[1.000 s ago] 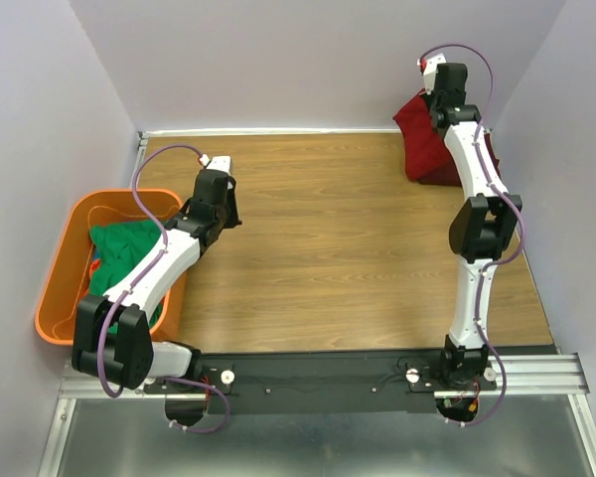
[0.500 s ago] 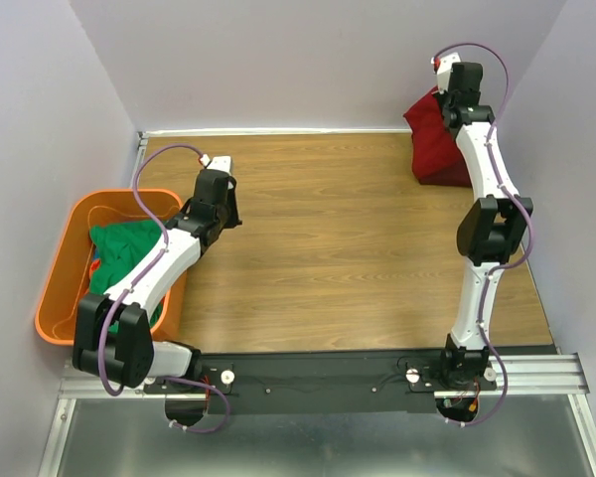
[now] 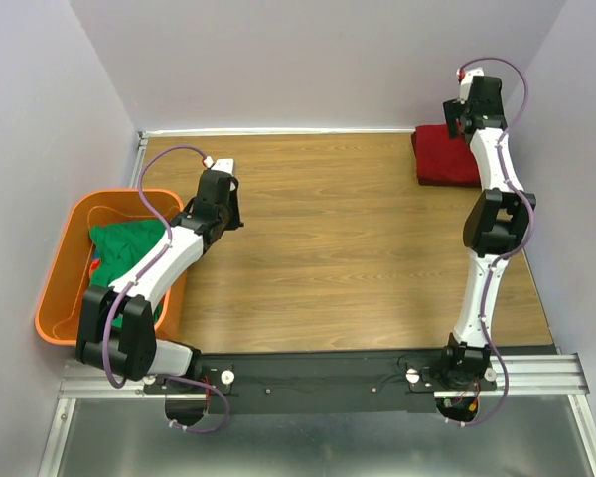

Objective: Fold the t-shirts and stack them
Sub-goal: Neatly place the folded tshirt to the corner, then reset both grippers

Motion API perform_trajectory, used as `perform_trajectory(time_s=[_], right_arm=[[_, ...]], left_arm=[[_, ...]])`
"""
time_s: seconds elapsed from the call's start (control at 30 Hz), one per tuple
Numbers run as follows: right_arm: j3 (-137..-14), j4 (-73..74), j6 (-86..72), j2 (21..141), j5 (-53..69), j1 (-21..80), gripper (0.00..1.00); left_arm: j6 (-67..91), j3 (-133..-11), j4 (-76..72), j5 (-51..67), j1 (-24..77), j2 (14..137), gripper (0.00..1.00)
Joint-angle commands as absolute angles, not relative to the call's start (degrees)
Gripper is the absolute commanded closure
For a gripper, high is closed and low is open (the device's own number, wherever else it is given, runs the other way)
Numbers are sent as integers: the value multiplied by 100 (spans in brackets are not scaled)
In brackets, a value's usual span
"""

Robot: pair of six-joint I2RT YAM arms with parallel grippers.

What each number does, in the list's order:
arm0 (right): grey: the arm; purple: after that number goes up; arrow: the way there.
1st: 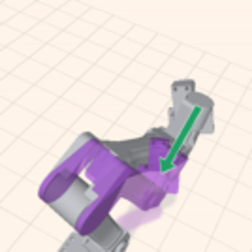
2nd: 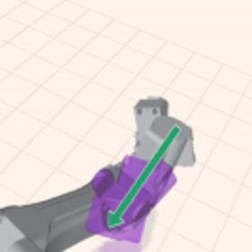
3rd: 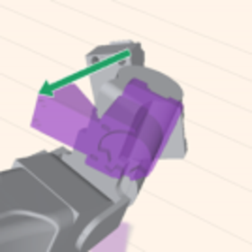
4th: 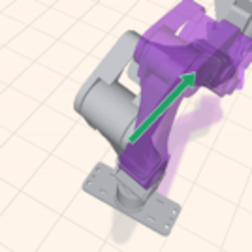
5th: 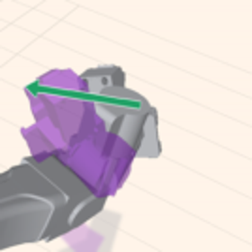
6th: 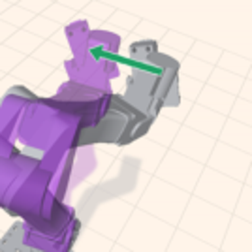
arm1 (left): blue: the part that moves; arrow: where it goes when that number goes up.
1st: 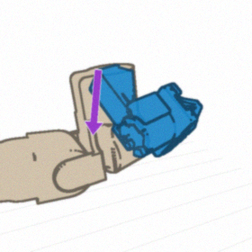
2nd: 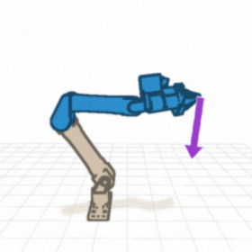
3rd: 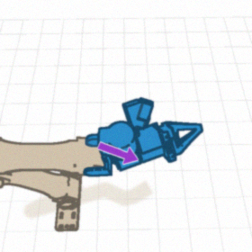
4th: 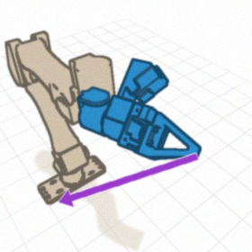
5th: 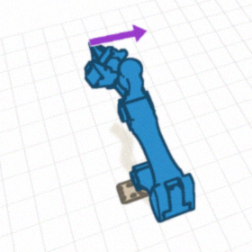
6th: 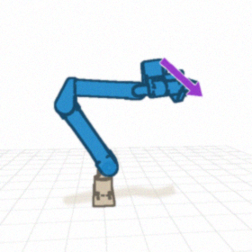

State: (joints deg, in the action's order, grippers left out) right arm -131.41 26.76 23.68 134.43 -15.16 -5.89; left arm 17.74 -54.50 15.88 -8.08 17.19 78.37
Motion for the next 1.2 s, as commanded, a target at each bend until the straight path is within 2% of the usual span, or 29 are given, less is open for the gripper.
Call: perform_trajectory(time_s=[0.0,0.23,0.4,0.53,0.63,0.67,0.77,1.03,1.17], right_arm=[[-13579,2478,1882,13720,-1486,-624,0],[-13352,2479,1259,13247,-1530,-343,0],[-12588,2479,143,12543,-766,-281,0],[-11411,2418,-1421,11867,751,-281,0],[-10227,1892,-2029,11024,1317,-194,0],[-9439,1516,-2222,10787,1327,-63,0],[-8171,1196,-2390,9925,1161,297,0],[-5899,817,-2689,7772,1265,844,0],[-5099,826,-2724,6525,663,844,0]], left_arm=[[1740,-5396,1468,-650,1670,7849,84],[1793,-5414,1441,-571,1670,7699,84],[1819,-5458,1450,-519,1670,7533,83],[1854,-5458,1380,-317,1670,7208,83],[1863,-5397,1354,-185,1670,7023,83],[1855,-5388,1371,-176,1661,6901,82],[1872,-5335,1327,-115,1661,6611,82],[1960,-5159,1265,194,1670,6074,81],[1969,-5124,1266,53,1670,5696,79]])
